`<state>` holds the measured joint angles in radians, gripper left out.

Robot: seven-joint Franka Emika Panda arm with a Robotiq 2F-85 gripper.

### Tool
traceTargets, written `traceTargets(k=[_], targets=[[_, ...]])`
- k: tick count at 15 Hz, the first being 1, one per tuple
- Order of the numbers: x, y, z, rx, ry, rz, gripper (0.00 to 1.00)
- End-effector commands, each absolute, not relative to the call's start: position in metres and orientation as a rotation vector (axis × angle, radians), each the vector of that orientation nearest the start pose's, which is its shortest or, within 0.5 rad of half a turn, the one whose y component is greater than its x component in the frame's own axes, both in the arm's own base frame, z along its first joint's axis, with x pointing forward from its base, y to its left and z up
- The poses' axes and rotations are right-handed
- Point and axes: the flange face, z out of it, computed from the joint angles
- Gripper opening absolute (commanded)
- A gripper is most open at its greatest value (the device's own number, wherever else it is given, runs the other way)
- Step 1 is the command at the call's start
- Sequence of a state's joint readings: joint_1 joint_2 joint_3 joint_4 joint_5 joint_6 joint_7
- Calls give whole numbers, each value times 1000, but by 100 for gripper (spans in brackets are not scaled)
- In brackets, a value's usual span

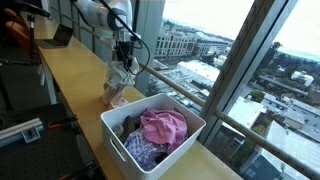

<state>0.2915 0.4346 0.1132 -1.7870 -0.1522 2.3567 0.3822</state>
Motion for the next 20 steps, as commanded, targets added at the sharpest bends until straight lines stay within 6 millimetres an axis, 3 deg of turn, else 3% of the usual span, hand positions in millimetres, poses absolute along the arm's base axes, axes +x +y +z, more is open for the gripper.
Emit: traceTargets(k=[1,4,7,9,12,15,17,20], targets=[[618,217,380,-3181,-100,-280,80],[628,172,415,-3213,9,-323,99],[645,104,436,-3234,146,-371,100],[657,55,435,-3238,232,-407,100],[675,-19,413,-3235,338,-432,100],[691,-77,374,-3205,407,-432,100],[698,-99,341,-3187,427,-388,100],[700,-107,289,-3166,428,-290,100]])
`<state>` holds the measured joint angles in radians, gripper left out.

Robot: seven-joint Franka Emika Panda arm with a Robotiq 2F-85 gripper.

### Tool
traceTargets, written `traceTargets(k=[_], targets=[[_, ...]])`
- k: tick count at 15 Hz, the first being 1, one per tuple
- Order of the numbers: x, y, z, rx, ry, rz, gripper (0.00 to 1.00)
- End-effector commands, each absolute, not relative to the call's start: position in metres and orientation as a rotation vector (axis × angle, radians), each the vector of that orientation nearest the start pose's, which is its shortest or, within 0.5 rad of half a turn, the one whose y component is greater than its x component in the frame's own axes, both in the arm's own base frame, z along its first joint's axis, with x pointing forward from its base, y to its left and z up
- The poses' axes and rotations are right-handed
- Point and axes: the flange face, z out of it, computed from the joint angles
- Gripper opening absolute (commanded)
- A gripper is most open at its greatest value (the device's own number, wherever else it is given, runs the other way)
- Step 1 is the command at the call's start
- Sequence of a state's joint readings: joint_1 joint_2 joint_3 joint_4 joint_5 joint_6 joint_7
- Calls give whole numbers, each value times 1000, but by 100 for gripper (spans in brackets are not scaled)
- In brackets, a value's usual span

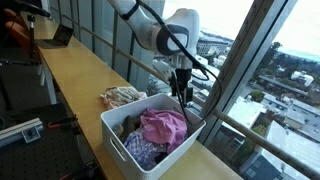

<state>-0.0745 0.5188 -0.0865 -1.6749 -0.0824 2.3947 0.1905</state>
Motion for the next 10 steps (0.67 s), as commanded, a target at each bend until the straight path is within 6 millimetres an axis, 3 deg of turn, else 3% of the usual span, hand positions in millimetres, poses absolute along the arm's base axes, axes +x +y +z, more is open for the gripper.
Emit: traceTargets(k=[1,7,10], targets=[[698,-110,270,-3174,429,-247,100],[677,-124,172,-3228,392,6,100],[668,-114,137,-3252,330,123,100]])
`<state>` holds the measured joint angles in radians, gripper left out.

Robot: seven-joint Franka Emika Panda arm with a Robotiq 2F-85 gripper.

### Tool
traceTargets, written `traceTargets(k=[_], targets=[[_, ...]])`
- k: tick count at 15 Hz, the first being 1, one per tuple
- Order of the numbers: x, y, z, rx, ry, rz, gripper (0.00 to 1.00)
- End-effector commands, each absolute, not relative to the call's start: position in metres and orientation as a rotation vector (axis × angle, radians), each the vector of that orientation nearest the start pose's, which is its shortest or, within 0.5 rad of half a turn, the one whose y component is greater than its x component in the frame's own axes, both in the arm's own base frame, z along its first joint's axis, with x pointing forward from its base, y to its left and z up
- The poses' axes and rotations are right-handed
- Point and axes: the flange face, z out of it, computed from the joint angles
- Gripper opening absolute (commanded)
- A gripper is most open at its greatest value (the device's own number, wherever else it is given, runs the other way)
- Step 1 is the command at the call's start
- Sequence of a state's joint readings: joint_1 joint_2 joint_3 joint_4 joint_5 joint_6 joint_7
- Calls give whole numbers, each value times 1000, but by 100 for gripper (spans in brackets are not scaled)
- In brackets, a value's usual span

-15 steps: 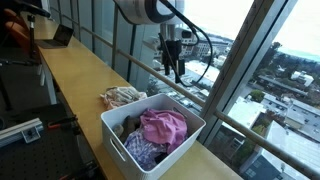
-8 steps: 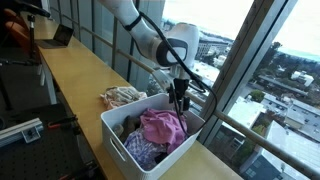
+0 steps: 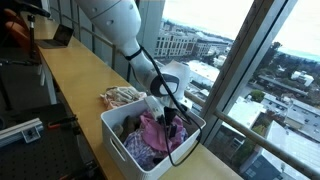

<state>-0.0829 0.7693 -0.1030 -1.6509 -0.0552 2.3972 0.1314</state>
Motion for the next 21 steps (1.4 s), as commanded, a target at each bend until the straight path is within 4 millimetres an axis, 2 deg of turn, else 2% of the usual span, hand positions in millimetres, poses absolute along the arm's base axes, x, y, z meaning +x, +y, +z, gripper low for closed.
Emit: traceTargets(k=[1,3,4,5,6,13,15,16,18,21], targets=[[666,-102,136,-3257,288,126,100],[668,-82,132,-3259,211,136,100],[669,-75,131,-3260,184,138,75],[669,-70,132,-3258,157,132,74],[670,-66,134,-3261,140,126,68],[677,-55,173,-3228,101,84,16],[679,-52,190,-3211,104,73,1],[678,-48,202,-3191,108,75,0],[678,-39,229,-3169,111,56,5],[681,-20,299,-3150,93,-28,5]])
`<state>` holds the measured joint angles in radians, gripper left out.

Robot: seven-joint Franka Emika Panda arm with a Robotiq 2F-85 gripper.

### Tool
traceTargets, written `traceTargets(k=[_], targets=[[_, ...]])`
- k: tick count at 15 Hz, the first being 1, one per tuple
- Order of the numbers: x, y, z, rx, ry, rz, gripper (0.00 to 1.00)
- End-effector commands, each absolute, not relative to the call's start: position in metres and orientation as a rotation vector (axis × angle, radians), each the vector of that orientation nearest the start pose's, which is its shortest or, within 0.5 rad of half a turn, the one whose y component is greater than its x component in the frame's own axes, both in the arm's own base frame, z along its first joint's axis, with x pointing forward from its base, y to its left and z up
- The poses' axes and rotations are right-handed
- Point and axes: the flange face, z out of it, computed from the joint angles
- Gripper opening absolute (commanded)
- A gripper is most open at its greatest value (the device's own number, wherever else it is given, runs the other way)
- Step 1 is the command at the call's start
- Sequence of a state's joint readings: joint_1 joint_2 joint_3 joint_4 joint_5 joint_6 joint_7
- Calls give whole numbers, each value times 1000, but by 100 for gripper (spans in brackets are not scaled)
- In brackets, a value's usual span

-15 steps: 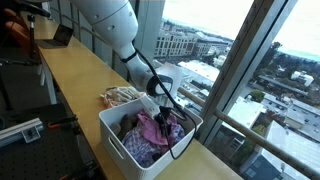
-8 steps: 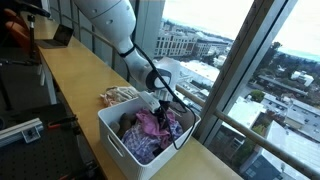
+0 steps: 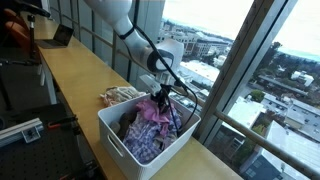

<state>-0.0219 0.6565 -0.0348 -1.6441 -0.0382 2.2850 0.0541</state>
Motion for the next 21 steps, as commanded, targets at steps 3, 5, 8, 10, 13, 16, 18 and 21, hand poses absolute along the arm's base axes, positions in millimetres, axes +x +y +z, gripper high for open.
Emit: traceTargets(k=[3,5,8,10,13,16,18,21], targets=[[683,0,371,-3136,51,-175,5],[682,18,422,-3120,8,-301,5],[675,59,496,-3079,-101,-492,5],[666,95,542,-3044,-196,-596,5],[649,163,597,-2986,-338,-684,5],[629,241,628,-2943,-470,-659,5],[615,290,643,-2922,-551,-643,5],[592,347,668,-2900,-651,-667,5]])
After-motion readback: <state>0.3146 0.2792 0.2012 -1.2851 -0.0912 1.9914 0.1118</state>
